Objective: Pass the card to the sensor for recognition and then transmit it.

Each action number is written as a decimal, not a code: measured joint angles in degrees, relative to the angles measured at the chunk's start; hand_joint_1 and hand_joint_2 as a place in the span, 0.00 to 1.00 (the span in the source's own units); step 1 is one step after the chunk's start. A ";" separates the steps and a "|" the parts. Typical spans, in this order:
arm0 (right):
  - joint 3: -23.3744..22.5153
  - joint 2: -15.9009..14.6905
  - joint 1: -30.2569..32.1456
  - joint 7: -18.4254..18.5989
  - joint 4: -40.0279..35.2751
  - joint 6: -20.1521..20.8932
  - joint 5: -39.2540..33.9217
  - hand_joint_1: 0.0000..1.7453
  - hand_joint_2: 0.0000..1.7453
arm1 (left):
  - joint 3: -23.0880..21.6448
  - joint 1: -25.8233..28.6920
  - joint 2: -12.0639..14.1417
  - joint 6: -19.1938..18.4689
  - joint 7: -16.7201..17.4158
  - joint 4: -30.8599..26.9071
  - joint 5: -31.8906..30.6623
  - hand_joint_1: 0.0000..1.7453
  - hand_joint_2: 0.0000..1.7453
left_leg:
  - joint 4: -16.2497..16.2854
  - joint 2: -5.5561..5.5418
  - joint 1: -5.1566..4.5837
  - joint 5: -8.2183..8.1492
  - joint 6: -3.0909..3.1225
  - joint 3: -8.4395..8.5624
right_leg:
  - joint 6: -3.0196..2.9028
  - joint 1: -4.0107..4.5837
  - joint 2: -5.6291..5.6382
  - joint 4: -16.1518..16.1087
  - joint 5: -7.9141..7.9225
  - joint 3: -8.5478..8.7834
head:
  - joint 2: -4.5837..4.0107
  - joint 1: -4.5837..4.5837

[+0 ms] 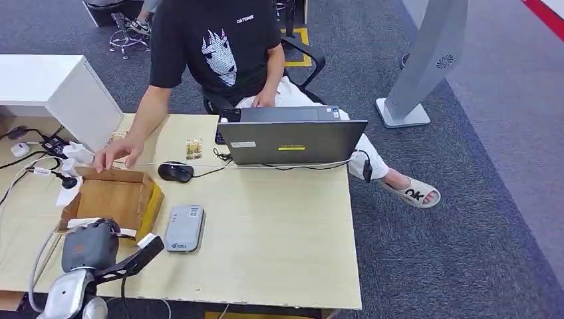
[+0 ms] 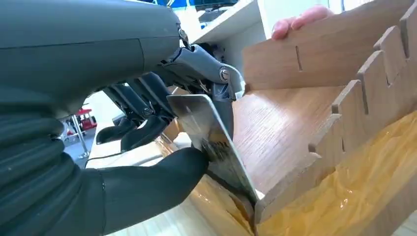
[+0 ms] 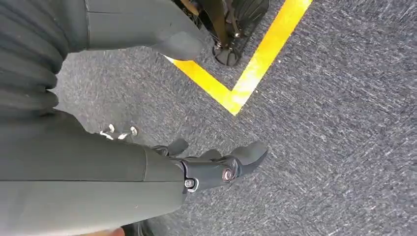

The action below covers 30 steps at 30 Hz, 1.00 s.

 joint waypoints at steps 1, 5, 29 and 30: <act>0.00 0.00 0.01 -0.22 0.00 0.00 0.13 0.00 1.00 | 0.00 -0.03 -0.04 0.64 0.00 -0.33 -0.11 1.00 1.00 | 0.00 0.00 0.00 0.00 0.00 -0.01 | 0.00 0.00 0.00 0.00 0.00 0.00 | 0.00 0.00; 0.00 0.00 -0.01 -0.50 -0.02 -0.09 0.39 0.00 1.00 | 0.00 -1.73 -0.18 2.04 -0.02 -4.35 0.78 1.00 1.00 | 0.01 -0.03 0.01 0.01 0.00 -0.02 | 0.00 0.01 -0.05 0.00 0.00 0.00 | 0.00 0.02; 0.83 0.00 -0.23 -1.12 -0.02 0.17 2.86 0.00 1.00 | -0.57 -12.81 5.44 0.53 8.98 -14.08 -1.75 1.00 1.00 | 0.01 0.04 0.04 0.03 -0.03 0.06 | -0.05 0.04 0.03 0.03 0.05 0.02 | 0.00 -0.02; 0.83 0.00 -0.23 -1.12 -0.02 0.17 2.86 0.00 1.00 | -0.57 -12.81 5.44 0.53 8.98 -14.08 -1.75 1.00 1.00 | 0.01 0.04 0.04 0.03 -0.03 0.06 | -0.05 0.04 0.03 0.03 0.05 0.02 | 0.00 -0.02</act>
